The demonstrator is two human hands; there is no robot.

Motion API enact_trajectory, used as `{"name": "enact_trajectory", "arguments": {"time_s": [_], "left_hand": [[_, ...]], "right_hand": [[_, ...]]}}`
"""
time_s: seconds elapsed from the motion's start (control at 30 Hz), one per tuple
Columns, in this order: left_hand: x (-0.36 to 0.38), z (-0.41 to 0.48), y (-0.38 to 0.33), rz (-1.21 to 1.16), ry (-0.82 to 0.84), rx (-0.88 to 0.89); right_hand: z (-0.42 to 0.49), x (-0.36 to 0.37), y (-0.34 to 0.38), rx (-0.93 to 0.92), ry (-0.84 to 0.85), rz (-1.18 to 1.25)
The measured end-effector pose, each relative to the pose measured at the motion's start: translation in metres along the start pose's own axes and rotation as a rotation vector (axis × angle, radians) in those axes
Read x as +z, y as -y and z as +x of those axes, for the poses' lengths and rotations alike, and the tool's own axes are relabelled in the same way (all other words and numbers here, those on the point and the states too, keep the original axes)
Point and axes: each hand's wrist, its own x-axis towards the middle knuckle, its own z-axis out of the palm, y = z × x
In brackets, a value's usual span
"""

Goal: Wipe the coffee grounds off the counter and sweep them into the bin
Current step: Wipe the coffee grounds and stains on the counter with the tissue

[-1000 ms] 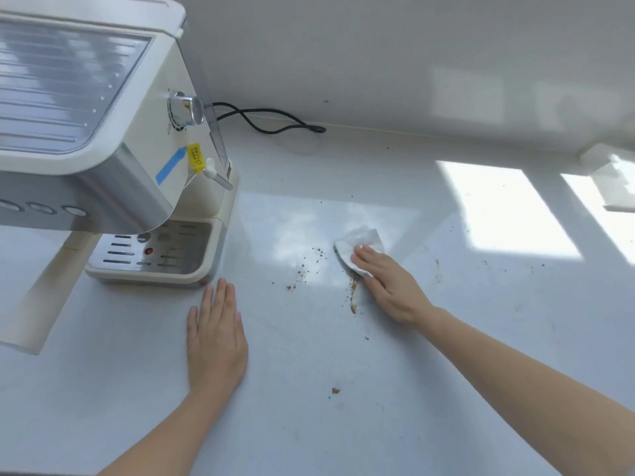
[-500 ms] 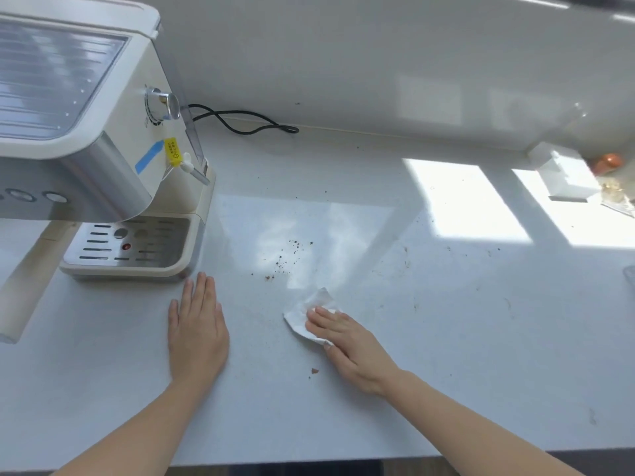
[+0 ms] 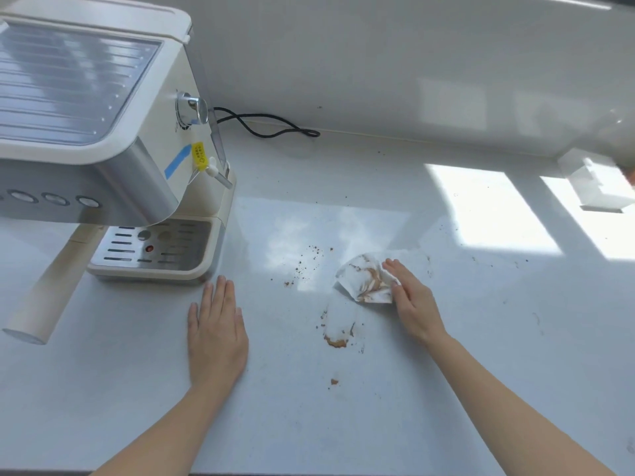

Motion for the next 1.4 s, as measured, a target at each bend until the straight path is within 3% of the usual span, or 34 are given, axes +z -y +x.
{"name": "enact_trajectory", "arguments": {"time_s": [0.1, 0.3, 0.4, 0.5, 0.57, 0.67, 0.73, 0.8, 0.9, 1.03, 1.4], "left_hand": [[0.001, 0.001, 0.000, 0.002, 0.000, 0.001], [0.001, 0.001, 0.000, -0.003, -0.007, 0.005], [0.001, 0.001, 0.000, -0.004, -0.014, 0.003], [0.000, 0.000, 0.000, -0.007, -0.014, 0.003], [0.000, 0.000, 0.000, -0.009, -0.013, 0.005], [0.000, 0.000, 0.000, -0.016, -0.013, 0.001], [0.001, -0.001, 0.000, -0.023, -0.018, 0.000], [0.000, -0.001, 0.000, -0.025, -0.022, 0.002], [0.000, 0.000, -0.001, -0.020, -0.022, 0.006], [0.000, 0.000, 0.000, -0.009, -0.019, -0.003], [0.002, 0.000, 0.000, -0.006, -0.014, 0.008]], "right_hand": [[-0.006, 0.017, 0.005, -0.174, 0.129, -0.187], [-0.039, 0.033, 0.016, -0.271, 0.210, -0.186], [-0.052, 0.036, 0.020, -0.253, 0.250, -0.100], [-0.051, 0.029, 0.031, -0.079, 0.284, 0.119], [-0.044, 0.021, 0.040, 0.021, 0.208, 0.257], [-0.030, -0.001, 0.049, 0.008, -0.056, 0.374], [-0.019, -0.017, 0.048, -0.071, -0.192, 0.313], [-0.008, -0.030, 0.044, -0.209, -0.240, 0.097], [0.003, -0.029, 0.035, -0.343, -0.104, -0.252], [-0.003, 0.002, 0.018, -0.270, 0.213, -0.367], [-0.062, 0.026, 0.014, -0.330, 0.275, -0.300]]}}
